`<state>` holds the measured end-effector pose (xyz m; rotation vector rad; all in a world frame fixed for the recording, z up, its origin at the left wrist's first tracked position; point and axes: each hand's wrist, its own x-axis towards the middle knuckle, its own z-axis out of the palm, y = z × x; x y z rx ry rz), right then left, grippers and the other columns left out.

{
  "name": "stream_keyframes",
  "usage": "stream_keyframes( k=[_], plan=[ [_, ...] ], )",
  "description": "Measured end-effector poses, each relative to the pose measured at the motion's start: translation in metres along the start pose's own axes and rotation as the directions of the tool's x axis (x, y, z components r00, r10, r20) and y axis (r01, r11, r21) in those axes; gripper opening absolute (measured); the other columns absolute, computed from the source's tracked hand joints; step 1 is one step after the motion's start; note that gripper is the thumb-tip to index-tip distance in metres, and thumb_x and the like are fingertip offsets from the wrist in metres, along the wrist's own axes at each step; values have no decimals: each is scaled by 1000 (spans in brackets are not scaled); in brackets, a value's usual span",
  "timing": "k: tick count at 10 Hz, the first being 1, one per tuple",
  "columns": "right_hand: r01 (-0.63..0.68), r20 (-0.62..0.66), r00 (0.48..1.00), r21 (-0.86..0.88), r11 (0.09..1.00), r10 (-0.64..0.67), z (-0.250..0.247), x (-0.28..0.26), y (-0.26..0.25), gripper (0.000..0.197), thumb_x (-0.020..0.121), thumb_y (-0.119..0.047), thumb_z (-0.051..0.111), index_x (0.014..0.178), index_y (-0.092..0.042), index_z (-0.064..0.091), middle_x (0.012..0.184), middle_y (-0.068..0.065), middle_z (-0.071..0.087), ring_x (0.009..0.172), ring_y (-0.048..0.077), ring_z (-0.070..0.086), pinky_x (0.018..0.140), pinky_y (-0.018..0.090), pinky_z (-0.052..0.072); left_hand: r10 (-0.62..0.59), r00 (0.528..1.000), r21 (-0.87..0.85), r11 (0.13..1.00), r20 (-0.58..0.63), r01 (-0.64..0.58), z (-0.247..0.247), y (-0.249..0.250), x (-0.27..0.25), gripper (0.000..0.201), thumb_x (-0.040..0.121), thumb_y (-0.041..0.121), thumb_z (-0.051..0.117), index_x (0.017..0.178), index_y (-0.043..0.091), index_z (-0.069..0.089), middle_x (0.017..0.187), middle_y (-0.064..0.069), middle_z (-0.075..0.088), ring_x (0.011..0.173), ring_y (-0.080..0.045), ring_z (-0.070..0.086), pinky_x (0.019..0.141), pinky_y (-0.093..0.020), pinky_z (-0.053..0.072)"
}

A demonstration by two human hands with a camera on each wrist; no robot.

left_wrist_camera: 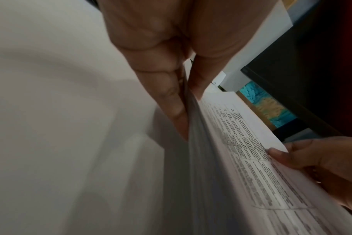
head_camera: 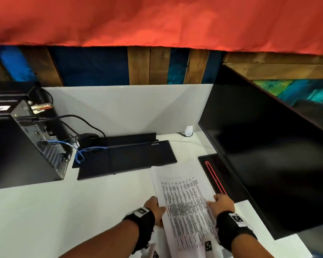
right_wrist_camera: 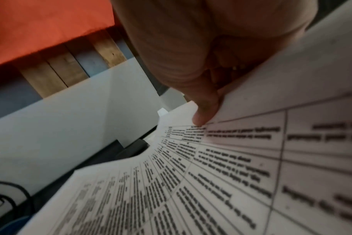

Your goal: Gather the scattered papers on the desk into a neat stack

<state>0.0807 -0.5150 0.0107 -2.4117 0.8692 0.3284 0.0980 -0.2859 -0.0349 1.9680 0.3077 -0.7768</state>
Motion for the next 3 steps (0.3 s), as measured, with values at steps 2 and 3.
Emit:
stream_keyframes(
  k=[2, 3],
  plan=[
    [-32, 51, 998, -61, 998, 35, 8, 13, 16, 38, 82, -30, 68, 111, -5, 66, 116, 11, 68, 109, 28, 63, 88, 29, 50, -10, 1000, -59, 998, -14, 9, 7, -9, 2, 4, 88, 12, 52, 87, 12, 48, 107, -25, 62, 95, -39, 66, 82, -51, 56],
    [-27, 50, 998, -143, 989, 34, 15, 18, 22, 50, 75, -38, 66, 116, -8, 62, 118, 12, 65, 109, 30, 62, 90, 34, 53, -56, 998, -277, 960, -27, 46, -5, -11, -2, 10, 90, 4, 47, 97, 11, 46, 81, -16, 60, 59, -26, 59, 56, -35, 54]
  ],
)
